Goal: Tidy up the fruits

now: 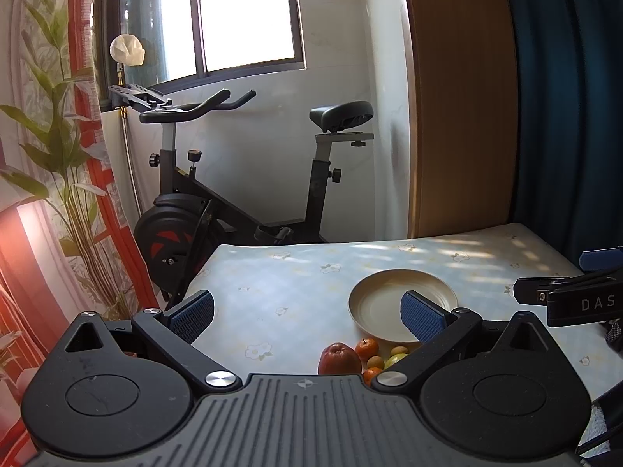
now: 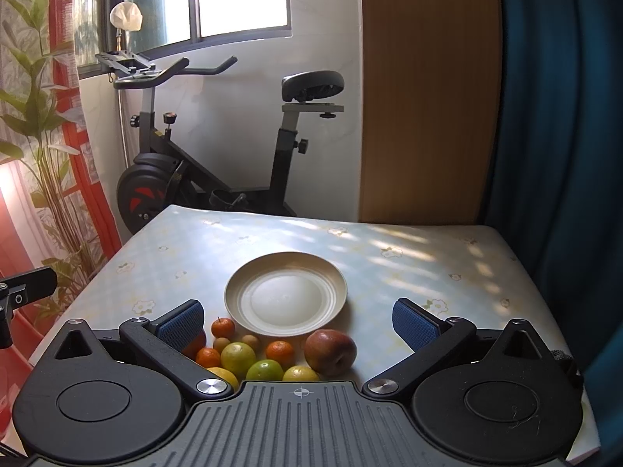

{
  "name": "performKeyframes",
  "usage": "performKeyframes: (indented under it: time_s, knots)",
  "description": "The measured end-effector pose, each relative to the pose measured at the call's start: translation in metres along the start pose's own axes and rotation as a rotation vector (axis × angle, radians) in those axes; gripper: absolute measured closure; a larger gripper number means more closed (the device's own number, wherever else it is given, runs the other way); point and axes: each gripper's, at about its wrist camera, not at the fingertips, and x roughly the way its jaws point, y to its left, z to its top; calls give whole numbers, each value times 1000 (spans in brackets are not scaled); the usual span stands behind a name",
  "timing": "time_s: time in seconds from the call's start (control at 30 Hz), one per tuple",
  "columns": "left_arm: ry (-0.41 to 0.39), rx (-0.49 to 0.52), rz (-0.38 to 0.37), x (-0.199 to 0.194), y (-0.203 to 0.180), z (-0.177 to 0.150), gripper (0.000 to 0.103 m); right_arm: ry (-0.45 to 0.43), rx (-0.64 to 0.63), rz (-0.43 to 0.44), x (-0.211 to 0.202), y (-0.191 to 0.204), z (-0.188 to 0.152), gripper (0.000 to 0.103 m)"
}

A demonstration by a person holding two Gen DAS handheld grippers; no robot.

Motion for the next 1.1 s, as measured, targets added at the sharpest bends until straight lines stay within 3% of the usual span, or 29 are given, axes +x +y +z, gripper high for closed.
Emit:
performKeyframes:
  time_s: [1.1]
  knots:
    - [-6,1,2,-1,0,-1,0,-5,4,-1,-3,0,1,0]
